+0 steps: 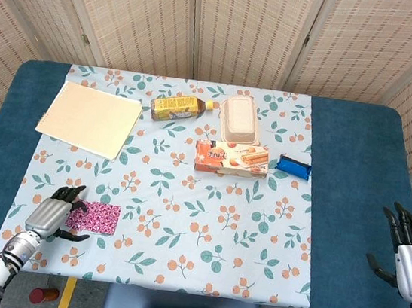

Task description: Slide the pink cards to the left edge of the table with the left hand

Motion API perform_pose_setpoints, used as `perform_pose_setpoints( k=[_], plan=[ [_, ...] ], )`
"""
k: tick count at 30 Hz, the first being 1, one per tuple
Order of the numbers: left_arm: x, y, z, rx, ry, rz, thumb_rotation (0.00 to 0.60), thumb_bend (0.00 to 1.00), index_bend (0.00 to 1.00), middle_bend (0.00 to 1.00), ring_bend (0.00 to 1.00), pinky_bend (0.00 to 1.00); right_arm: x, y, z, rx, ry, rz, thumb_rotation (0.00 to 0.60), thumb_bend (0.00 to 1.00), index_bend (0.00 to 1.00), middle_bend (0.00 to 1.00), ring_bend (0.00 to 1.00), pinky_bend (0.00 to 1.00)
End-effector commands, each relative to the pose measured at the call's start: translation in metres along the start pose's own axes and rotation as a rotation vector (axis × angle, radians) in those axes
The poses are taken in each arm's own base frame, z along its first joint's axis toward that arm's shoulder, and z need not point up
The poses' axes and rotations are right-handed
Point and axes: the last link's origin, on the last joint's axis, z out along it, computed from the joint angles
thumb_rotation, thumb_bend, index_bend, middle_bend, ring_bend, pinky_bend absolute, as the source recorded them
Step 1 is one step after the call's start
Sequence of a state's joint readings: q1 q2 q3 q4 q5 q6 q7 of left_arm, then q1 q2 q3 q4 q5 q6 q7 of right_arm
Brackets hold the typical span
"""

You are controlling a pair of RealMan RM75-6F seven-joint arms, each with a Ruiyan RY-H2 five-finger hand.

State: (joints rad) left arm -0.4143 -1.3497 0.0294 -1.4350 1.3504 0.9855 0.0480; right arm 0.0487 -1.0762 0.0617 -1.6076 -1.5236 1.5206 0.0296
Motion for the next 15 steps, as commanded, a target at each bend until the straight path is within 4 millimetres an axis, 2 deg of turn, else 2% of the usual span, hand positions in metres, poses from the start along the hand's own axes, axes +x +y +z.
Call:
perform_pose_setpoints(
  k=[1, 15],
  plan=[
    [-0.002, 0.007, 0.002, -0.016, -0.005, 0.002, 0.36, 0.15, 0.37, 0.0, 0.0, 0.0, 0.0, 0.001, 0.0, -0.003, -0.002, 0.001, 0.6, 0.29, 0.04, 0.03, 0.0, 0.0],
    [-0.009, 0.031, 0.009, -0.063, -0.021, 0.0, 0.361, 0.15, 0.36, 0.0, 0.0, 0.0, -0.002, 0.004, 0.001, -0.008, -0.01, 0.006, 0.6, 0.29, 0.04, 0.03, 0.0, 0.0]
  ],
)
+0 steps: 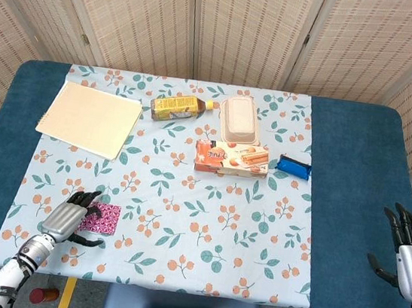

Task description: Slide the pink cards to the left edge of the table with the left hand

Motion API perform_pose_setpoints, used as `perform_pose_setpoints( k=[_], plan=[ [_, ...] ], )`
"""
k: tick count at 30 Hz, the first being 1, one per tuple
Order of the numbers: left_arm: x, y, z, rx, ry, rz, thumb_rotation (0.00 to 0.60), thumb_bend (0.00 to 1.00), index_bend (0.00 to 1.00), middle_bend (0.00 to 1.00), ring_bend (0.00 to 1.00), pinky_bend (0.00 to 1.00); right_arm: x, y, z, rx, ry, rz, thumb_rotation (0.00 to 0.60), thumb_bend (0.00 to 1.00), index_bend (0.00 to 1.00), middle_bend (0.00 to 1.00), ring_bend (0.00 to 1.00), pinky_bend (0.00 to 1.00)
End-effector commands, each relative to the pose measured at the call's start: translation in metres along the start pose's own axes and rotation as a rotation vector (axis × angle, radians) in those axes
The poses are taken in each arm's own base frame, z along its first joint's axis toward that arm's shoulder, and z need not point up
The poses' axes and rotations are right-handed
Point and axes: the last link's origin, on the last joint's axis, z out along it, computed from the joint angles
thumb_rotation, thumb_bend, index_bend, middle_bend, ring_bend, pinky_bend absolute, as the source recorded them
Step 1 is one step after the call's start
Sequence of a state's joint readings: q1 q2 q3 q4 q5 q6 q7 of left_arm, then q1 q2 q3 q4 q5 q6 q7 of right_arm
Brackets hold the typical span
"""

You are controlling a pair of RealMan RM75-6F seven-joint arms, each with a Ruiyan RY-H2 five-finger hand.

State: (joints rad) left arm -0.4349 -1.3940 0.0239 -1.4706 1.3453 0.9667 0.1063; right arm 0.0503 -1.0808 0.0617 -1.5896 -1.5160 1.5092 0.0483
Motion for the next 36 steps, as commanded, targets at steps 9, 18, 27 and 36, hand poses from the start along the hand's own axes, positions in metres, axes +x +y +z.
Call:
perform_pose_setpoints(
  k=[9, 18, 27, 36],
  plan=[
    [-0.005, -0.005, 0.0, 0.029, -0.023, 0.006, 0.359, 0.15, 0.36, 0.0, 0.0, 0.0, 0.0, 0.003, -0.001, -0.009, 0.001, 0.002, 0.6, 0.29, 0.04, 0.03, 0.0, 0.0],
    [-0.003, -0.019, -0.005, 0.077, -0.014, 0.0, 0.36, 0.15, 0.36, 0.0, 0.0, 0.0, 0.0, 0.001, 0.0, -0.005, 0.002, 0.002, 0.6, 0.29, 0.04, 0.03, 0.0, 0.0],
    [0.001, -0.021, -0.009, 0.076, 0.008, -0.012, 0.361, 0.15, 0.36, 0.0, 0.0, 0.0, 0.002, 0.0, -0.001, -0.004, 0.005, 0.0, 0.6, 0.29, 0.04, 0.03, 0.0, 0.0],
    [0.001, -0.028, -0.01, 0.098, 0.001, -0.012, 0.36, 0.15, 0.36, 0.0, 0.0, 0.0, 0.001, 0.0, -0.001, -0.003, 0.002, 0.001, 0.6, 0.29, 0.04, 0.03, 0.0, 0.0]
  ],
)
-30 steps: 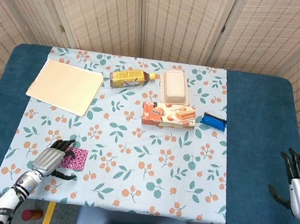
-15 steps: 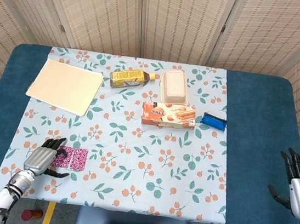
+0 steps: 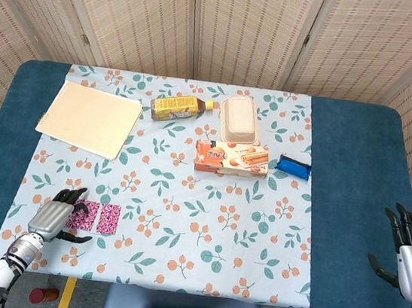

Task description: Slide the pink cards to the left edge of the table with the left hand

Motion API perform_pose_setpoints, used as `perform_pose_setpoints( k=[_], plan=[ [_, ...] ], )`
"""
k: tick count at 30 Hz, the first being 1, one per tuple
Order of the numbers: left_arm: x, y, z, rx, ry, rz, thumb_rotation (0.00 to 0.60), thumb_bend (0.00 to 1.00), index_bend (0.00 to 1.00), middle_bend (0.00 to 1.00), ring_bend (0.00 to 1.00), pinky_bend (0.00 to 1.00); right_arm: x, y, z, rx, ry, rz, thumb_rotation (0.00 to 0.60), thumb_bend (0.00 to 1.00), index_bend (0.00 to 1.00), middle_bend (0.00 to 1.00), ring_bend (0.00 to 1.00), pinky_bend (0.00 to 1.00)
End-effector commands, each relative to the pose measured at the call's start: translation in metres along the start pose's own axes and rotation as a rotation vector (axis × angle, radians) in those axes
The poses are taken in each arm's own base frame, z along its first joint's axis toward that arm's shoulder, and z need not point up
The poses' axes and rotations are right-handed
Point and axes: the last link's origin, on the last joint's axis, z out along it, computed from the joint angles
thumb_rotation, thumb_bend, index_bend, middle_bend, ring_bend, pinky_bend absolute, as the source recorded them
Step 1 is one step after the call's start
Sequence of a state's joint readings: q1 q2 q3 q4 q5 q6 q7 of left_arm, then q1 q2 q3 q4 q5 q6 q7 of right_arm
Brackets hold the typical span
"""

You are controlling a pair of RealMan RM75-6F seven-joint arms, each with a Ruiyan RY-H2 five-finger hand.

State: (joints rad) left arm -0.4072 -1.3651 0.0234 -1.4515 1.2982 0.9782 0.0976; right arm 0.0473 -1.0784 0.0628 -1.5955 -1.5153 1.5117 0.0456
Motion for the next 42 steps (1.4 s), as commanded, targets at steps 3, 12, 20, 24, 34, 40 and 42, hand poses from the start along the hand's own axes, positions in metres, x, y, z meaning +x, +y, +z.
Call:
perform_pose_setpoints(
  k=[3, 12, 20, 24, 34, 40, 42],
  plan=[
    [-0.003, -0.008, 0.001, 0.026, -0.017, 0.0, 0.361, 0.15, 0.36, 0.0, 0.0, 0.0, 0.0, 0.0, 0.001, 0.001, 0.0, 0.0, 0.6, 0.29, 0.04, 0.03, 0.0, 0.0],
    [-0.001, -0.027, -0.004, 0.093, -0.008, -0.015, 0.361, 0.15, 0.36, 0.0, 0.0, 0.0, 0.0, -0.002, 0.002, 0.004, -0.001, -0.001, 0.6, 0.29, 0.04, 0.03, 0.0, 0.0],
    [0.006, -0.046, -0.01, 0.153, 0.01, -0.018, 0.362, 0.15, 0.36, 0.0, 0.0, 0.0, 0.001, -0.003, 0.002, 0.005, 0.004, -0.001, 0.6, 0.29, 0.04, 0.03, 0.0, 0.0],
    [0.012, -0.044, -0.014, 0.146, 0.039, -0.04, 0.36, 0.15, 0.36, 0.0, 0.0, 0.0, 0.0, -0.003, 0.001, 0.004, 0.001, 0.001, 0.6, 0.29, 0.04, 0.03, 0.0, 0.0],
    [0.002, -0.004, -0.004, 0.021, 0.009, -0.021, 0.362, 0.15, 0.36, 0.0, 0.0, 0.0, 0.0, 0.002, 0.0, -0.006, 0.001, 0.002, 0.6, 0.29, 0.04, 0.03, 0.0, 0.0],
    [-0.002, 0.005, 0.003, 0.004, -0.01, 0.002, 0.364, 0.15, 0.36, 0.0, 0.0, 0.0, 0.0, 0.004, -0.001, -0.013, 0.001, 0.004, 0.6, 0.29, 0.04, 0.03, 0.0, 0.0],
    [-0.003, 0.006, 0.003, 0.007, -0.014, 0.007, 0.364, 0.15, 0.36, 0.0, 0.0, 0.0, -0.001, 0.005, -0.001, -0.014, -0.001, 0.004, 0.6, 0.29, 0.04, 0.03, 0.0, 0.0]
  ],
)
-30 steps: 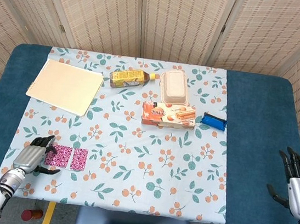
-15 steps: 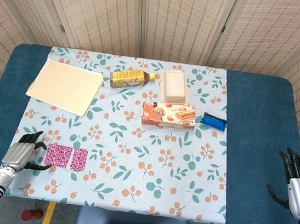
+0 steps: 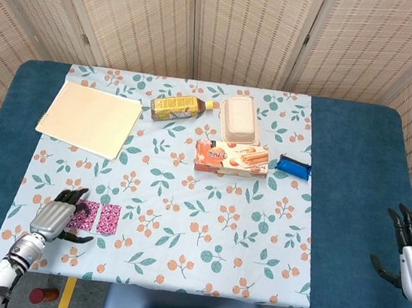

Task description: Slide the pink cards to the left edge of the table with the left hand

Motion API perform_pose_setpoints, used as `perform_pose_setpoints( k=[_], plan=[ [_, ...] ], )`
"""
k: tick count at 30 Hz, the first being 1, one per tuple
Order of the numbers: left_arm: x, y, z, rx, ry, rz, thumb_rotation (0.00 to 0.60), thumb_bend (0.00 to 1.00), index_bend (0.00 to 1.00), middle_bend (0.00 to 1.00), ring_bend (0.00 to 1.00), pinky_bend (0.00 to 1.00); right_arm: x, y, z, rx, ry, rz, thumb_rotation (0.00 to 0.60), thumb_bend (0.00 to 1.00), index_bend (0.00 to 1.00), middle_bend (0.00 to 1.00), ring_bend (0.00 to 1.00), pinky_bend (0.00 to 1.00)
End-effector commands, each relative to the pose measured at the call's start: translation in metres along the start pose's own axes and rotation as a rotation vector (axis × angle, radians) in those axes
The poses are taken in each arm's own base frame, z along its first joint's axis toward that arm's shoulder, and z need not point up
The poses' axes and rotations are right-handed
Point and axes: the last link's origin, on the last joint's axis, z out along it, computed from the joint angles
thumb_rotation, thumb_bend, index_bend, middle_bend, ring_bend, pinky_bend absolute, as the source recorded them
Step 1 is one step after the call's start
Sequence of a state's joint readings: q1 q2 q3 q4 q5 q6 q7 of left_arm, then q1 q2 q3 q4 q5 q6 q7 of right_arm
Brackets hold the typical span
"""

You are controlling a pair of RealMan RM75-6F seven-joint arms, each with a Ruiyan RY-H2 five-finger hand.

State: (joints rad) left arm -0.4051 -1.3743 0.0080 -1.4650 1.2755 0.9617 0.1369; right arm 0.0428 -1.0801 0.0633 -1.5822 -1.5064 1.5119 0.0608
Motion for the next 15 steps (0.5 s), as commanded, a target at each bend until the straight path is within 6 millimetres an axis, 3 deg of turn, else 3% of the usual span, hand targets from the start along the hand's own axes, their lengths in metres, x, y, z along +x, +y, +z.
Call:
perform_pose_setpoints(
  k=[1, 15],
  plan=[
    [-0.002, 0.0, 0.001, 0.005, -0.007, 0.006, 0.363, 0.15, 0.36, 0.0, 0.0, 0.0, 0.0, 0.0, 0.0, 0.0, -0.002, 0.001, 0.6, 0.29, 0.04, 0.03, 0.0, 0.0],
    [-0.002, -0.022, -0.008, 0.078, -0.011, -0.008, 0.362, 0.15, 0.36, 0.0, 0.0, 0.0, 0.0, -0.003, 0.002, 0.008, -0.001, -0.001, 0.6, 0.29, 0.04, 0.03, 0.0, 0.0]
  ],
)
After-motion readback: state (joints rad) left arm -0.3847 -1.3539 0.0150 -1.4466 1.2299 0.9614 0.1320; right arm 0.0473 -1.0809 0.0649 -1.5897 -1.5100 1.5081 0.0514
